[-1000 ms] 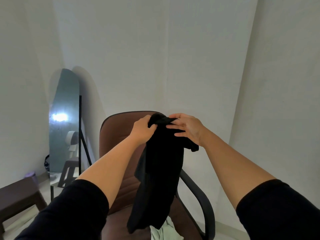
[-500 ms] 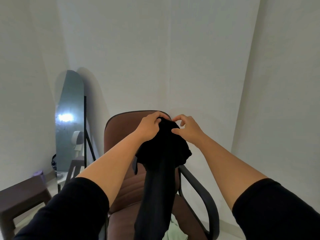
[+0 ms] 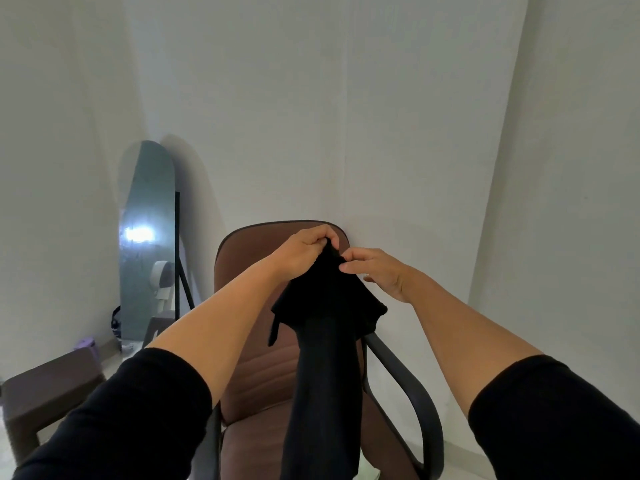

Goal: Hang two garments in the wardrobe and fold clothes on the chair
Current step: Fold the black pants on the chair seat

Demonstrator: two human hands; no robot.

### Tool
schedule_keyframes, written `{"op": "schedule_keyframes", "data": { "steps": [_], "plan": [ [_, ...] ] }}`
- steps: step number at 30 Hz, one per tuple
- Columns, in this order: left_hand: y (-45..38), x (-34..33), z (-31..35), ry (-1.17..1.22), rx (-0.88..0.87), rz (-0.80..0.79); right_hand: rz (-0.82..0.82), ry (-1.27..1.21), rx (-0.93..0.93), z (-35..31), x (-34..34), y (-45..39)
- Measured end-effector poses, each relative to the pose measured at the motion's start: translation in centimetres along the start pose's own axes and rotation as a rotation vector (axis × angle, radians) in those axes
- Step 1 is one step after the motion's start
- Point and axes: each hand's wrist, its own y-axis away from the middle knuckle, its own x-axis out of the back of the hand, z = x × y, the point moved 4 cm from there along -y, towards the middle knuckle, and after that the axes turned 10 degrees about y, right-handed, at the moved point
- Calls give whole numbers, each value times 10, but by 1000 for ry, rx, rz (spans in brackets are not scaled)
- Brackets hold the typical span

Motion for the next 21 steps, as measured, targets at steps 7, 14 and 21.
{"op": "schedule_keyframes", "data": {
  "steps": [7, 14, 21],
  "plan": [
    [7, 11, -7, -72, 41, 25, 170, -71, 47, -2, 10, -5],
    [15, -6, -9, -221, 128, -38, 283, -72, 53, -4, 16, -7],
    [9, 9, 3, -283, 10, 75, 316, 4, 28, 10, 17, -5]
  ]
}}
